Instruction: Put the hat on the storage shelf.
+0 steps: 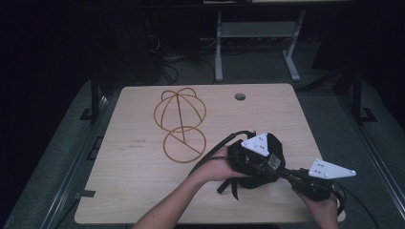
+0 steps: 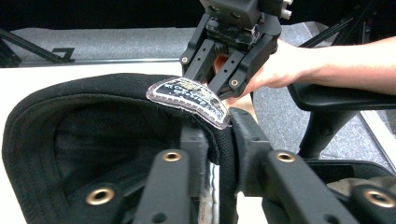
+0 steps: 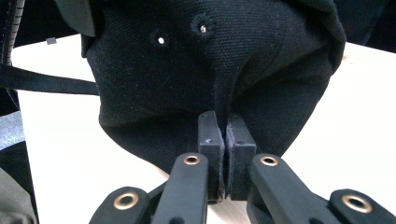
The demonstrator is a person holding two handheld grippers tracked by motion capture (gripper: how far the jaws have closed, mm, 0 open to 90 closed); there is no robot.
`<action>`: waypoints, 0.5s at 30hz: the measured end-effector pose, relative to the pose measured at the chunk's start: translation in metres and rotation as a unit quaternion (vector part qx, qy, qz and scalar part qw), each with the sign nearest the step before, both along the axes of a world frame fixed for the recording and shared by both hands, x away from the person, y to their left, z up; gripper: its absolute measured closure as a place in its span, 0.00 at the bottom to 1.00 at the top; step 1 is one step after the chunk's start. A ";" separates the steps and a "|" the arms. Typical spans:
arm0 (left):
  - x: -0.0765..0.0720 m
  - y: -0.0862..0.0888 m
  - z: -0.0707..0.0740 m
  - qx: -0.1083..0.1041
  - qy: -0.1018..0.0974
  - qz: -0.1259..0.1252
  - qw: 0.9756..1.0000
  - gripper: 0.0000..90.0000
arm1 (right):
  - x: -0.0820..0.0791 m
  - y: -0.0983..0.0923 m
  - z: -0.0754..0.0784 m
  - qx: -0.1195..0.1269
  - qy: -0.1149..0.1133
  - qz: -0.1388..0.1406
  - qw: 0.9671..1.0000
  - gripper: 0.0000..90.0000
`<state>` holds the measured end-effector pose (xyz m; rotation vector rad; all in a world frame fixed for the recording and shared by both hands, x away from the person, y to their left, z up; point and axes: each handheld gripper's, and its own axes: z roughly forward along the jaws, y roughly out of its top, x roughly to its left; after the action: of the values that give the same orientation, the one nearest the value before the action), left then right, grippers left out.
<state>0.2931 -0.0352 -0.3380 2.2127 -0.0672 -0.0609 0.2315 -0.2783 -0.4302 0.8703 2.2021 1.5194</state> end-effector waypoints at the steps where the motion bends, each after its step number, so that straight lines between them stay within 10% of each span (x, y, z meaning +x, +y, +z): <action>1: 0.000 0.001 0.000 0.007 -0.006 0.007 1.000 0.76 | 0.000 0.000 0.000 0.000 0.003 -0.001 1.000 0.97; 15: -0.007 0.033 0.004 0.026 -0.030 0.054 0.998 0.54 | 0.002 -0.003 0.005 0.017 0.022 -0.022 0.999 0.98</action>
<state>0.2865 -0.0025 -0.3339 2.2671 0.0204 0.0636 0.2331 -0.2818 -0.4256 0.9658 2.1792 1.5346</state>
